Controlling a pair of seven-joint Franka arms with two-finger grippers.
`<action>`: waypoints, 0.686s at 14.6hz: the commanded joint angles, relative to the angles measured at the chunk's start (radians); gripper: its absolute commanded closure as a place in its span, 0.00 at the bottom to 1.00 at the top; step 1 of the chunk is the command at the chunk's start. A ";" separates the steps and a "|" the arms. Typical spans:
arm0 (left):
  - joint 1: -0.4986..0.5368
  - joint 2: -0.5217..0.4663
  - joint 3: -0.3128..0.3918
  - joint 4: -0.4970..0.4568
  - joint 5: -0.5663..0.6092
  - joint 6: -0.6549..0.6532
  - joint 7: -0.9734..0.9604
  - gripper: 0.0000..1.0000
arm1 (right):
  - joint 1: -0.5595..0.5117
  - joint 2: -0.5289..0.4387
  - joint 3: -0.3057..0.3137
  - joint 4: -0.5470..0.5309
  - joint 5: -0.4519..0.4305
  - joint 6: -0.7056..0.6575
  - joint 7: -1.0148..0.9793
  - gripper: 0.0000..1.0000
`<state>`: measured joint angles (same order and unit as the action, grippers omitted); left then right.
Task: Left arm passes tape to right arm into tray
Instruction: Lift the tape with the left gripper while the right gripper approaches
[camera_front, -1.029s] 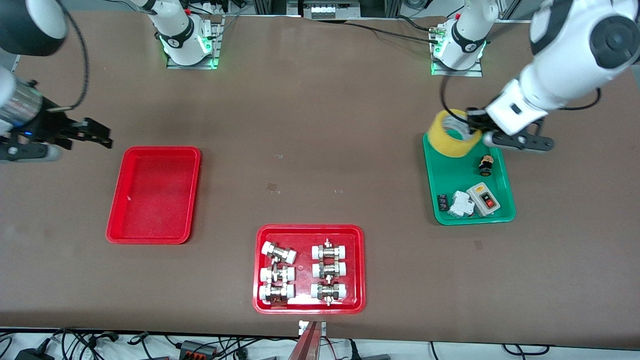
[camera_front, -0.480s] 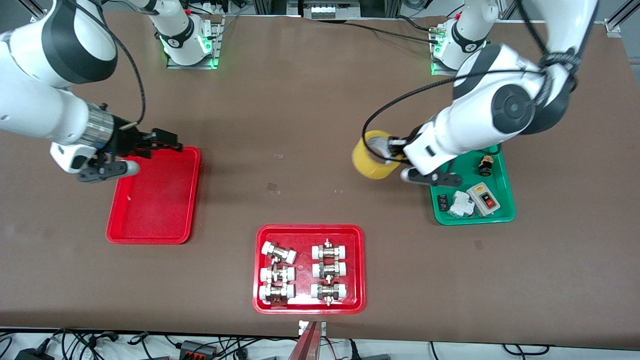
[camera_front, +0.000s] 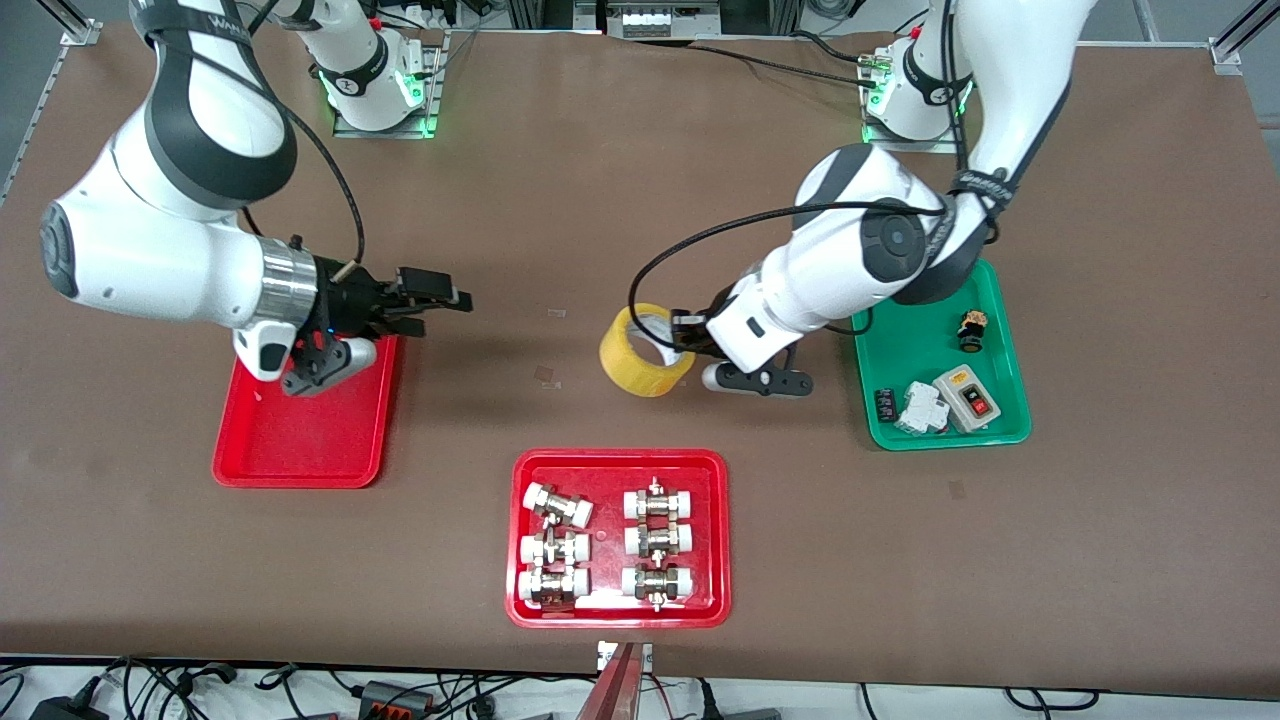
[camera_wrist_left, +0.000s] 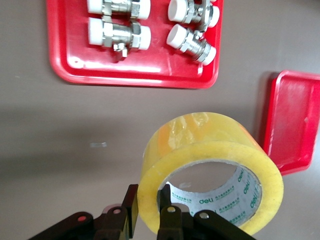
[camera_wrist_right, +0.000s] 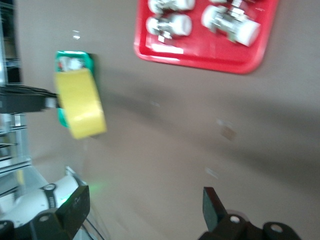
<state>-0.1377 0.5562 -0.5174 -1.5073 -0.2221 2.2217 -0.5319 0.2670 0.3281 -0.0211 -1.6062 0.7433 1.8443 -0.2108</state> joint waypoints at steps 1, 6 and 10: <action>-0.003 0.048 -0.004 0.044 -0.071 0.045 -0.013 0.99 | 0.024 0.069 -0.010 0.037 0.115 0.041 -0.158 0.00; -0.037 0.099 -0.004 0.042 -0.074 0.171 -0.022 0.99 | 0.047 0.170 -0.010 0.055 0.289 0.067 -0.324 0.00; -0.039 0.099 -0.004 0.036 -0.071 0.171 -0.019 0.99 | 0.072 0.239 -0.011 0.103 0.343 0.069 -0.360 0.00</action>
<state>-0.1716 0.6440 -0.5173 -1.5050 -0.2761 2.3913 -0.5449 0.3203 0.5248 -0.0212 -1.5677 1.0604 1.9113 -0.5458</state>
